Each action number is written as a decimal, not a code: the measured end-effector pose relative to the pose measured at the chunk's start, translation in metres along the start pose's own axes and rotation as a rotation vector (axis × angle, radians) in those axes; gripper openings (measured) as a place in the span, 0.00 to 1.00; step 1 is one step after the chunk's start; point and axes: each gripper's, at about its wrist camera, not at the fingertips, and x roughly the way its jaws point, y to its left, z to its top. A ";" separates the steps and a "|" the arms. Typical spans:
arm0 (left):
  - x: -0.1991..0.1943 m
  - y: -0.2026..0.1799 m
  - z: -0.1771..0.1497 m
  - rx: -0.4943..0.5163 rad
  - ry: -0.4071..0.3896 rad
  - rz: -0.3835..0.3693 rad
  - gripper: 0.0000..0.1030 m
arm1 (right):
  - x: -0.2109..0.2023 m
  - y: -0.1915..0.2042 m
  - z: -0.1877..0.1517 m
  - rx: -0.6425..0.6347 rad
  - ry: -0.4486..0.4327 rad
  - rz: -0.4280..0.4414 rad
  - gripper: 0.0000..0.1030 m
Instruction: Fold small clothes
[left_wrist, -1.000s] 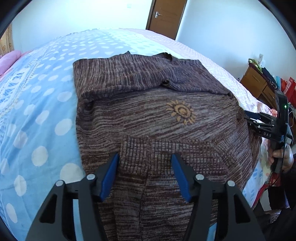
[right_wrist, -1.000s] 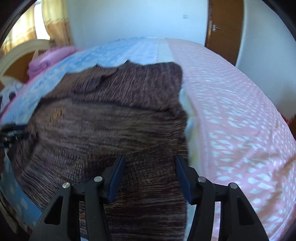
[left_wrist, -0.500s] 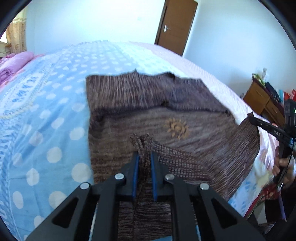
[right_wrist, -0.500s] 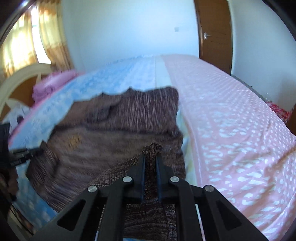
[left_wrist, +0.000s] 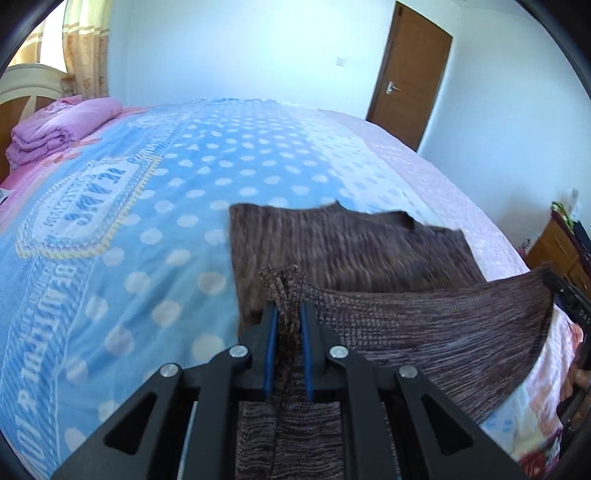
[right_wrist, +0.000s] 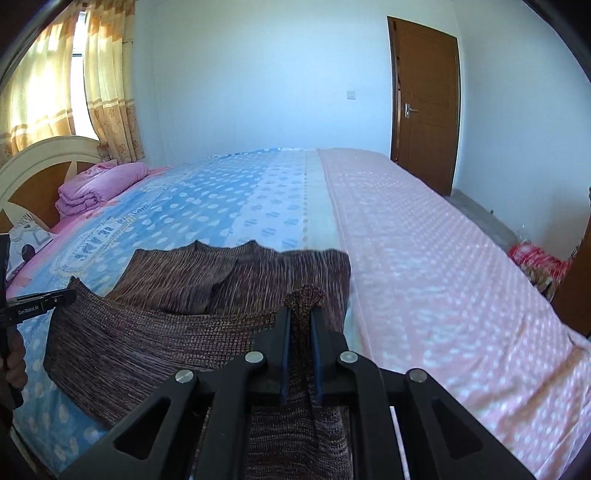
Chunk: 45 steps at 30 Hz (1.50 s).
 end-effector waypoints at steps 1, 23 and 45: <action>0.004 0.002 0.005 -0.012 -0.001 0.000 0.12 | 0.003 0.000 0.005 -0.007 -0.005 -0.008 0.09; 0.114 0.031 0.076 -0.067 0.062 0.059 0.16 | 0.179 -0.013 0.072 -0.071 0.070 -0.104 0.09; 0.104 0.000 0.067 0.070 0.014 0.028 0.11 | 0.155 -0.015 0.067 -0.038 0.049 -0.079 0.09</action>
